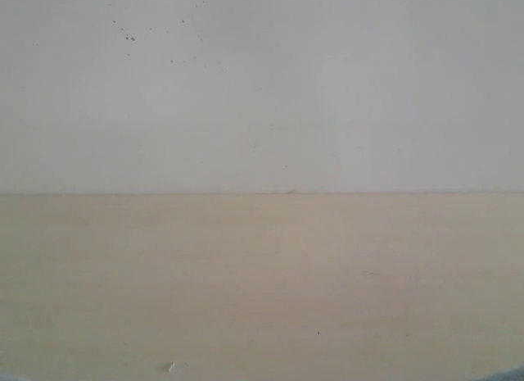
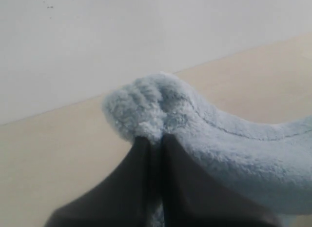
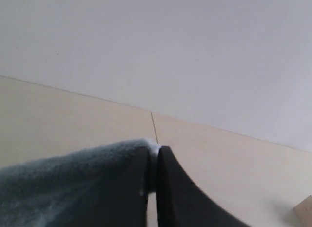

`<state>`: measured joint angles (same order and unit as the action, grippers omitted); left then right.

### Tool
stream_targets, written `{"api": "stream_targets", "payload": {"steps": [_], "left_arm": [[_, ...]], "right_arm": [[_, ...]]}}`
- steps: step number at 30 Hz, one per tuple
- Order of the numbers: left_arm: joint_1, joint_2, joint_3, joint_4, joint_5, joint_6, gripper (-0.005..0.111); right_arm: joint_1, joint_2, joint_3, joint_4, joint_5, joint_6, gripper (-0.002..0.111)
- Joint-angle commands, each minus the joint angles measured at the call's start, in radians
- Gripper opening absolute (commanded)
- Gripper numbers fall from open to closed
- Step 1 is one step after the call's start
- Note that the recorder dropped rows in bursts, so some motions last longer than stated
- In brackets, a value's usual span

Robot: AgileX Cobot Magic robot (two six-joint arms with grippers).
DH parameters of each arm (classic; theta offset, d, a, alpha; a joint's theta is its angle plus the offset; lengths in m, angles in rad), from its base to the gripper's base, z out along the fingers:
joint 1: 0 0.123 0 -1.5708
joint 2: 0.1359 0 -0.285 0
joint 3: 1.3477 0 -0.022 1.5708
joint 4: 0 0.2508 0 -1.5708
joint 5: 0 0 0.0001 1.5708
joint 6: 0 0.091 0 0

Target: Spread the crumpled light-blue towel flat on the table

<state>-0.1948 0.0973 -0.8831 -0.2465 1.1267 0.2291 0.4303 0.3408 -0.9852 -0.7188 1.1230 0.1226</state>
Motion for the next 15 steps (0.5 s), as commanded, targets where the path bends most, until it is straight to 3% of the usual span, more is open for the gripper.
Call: {"api": "stream_targets", "payload": {"steps": [1,4,8,15], "left_arm": [[-0.001,0.012,0.043,0.177,0.018,-0.078,0.004],[-0.007,0.058,0.143,0.253,-0.018,-0.113,0.004],[-0.016,0.188,0.286,0.356,-0.172,-0.194,0.004],[-0.016,0.509,0.324,0.477,-0.441,-0.281,0.004]], "right_arm": [[0.021,0.033,0.005,0.015,0.013,-0.073,0.003],[0.075,0.112,0.073,-0.056,0.029,-0.060,0.003],[0.139,0.257,0.203,-0.223,-0.040,0.086,0.003],[0.072,0.604,0.265,-0.386,-0.309,0.333,0.003]]}}
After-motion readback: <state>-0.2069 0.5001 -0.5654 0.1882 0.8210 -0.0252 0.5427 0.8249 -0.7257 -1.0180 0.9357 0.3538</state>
